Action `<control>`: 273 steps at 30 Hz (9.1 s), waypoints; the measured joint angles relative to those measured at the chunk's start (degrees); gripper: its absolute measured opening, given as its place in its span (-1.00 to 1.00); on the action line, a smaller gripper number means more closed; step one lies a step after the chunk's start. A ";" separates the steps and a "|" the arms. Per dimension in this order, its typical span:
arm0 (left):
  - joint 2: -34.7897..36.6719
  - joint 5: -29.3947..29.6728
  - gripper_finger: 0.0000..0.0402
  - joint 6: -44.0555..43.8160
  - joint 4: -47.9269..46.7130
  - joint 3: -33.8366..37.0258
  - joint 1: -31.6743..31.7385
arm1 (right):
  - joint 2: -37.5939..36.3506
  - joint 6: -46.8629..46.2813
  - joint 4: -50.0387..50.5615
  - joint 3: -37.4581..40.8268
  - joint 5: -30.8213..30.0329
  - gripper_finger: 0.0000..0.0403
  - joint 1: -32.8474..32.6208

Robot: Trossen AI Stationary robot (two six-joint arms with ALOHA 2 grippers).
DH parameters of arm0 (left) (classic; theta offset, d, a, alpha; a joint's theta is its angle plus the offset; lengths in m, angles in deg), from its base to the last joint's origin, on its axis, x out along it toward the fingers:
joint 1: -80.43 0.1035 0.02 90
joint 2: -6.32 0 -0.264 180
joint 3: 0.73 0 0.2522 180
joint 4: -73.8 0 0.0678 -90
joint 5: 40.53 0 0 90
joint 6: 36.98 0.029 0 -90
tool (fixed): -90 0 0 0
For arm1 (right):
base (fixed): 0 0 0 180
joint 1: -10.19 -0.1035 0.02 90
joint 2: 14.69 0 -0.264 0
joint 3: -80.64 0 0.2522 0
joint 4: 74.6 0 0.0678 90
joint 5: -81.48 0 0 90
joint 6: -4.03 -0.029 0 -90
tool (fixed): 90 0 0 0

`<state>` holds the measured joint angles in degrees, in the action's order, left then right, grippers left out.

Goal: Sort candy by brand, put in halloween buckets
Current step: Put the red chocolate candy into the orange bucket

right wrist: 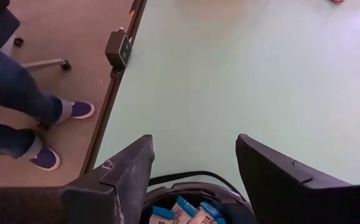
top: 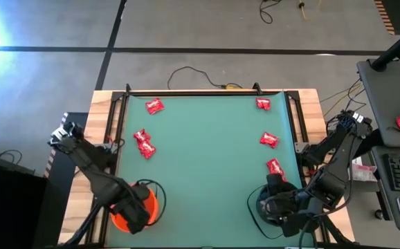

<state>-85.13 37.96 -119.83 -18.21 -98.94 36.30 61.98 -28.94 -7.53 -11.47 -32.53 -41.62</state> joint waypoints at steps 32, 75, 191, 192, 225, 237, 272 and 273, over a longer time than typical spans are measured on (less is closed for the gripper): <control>22.45 33.05 0.51 9.67 -3.57 15.39 26.57 | -4.20 -6.88 -5.67 -4.79 6.73 0.09 30.05; 1.70 28.84 -0.89 -21.39 24.80 41.73 43.31 | -3.17 3.37 7.18 -7.35 22.53 0.09 30.84; 6.25 45.63 0.50 -5.86 49.22 53.36 63.47 | -7.69 -20.00 5.98 -10.12 -1.81 0.09 5.68; 6.19 45.21 0.45 -5.06 48.89 52.96 63.48 | -7.24 -19.41 6.04 -10.12 -1.61 0.09 5.68; 23.45 28.02 -0.97 26.97 31.91 24.90 40.16 | -10.17 -17.37 11.18 1.24 3.48 0.09 -2.93; 19.34 19.32 -0.98 -1.82 30.05 15.03 11.93 | -11.11 -16.57 7.15 4.17 3.52 0.09 -3.07; 14.36 -5.32 -0.98 -9.79 18.63 11.87 7.30 | -14.50 -6.57 1.35 3.41 7.86 0.09 7.97; 14.12 -4.76 -0.98 -9.65 21.57 12.15 7.01 | -14.64 -7.05 1.35 3.41 7.85 0.09 8.34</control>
<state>-71.02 33.21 -129.49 3.37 -86.79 43.31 47.34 -35.99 -6.19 -8.06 -24.68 -33.28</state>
